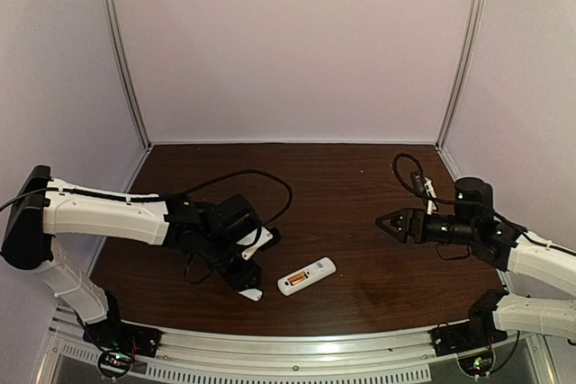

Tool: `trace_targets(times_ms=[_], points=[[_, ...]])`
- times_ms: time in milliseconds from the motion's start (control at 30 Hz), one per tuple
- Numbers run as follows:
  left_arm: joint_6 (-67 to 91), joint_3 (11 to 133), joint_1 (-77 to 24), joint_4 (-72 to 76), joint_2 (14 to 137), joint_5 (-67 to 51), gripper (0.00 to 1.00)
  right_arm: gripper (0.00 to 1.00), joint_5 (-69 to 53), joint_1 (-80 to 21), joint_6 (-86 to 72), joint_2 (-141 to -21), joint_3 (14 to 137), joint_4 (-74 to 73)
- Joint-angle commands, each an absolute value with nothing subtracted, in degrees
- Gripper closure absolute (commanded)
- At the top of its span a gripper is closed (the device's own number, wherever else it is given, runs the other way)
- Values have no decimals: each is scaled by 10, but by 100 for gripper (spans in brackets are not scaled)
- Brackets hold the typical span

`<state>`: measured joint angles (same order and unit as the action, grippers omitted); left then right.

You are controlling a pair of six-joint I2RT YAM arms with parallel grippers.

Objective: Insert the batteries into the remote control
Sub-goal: Pick up the battery cover from the center of the board.

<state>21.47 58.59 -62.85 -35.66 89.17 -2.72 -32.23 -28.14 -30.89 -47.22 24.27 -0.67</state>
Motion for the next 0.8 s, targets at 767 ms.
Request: trace_targets(times_ms=[767], points=[[297,578,-646,-286,997,-86,82,16,-359,-280,-298,-506,247,25]])
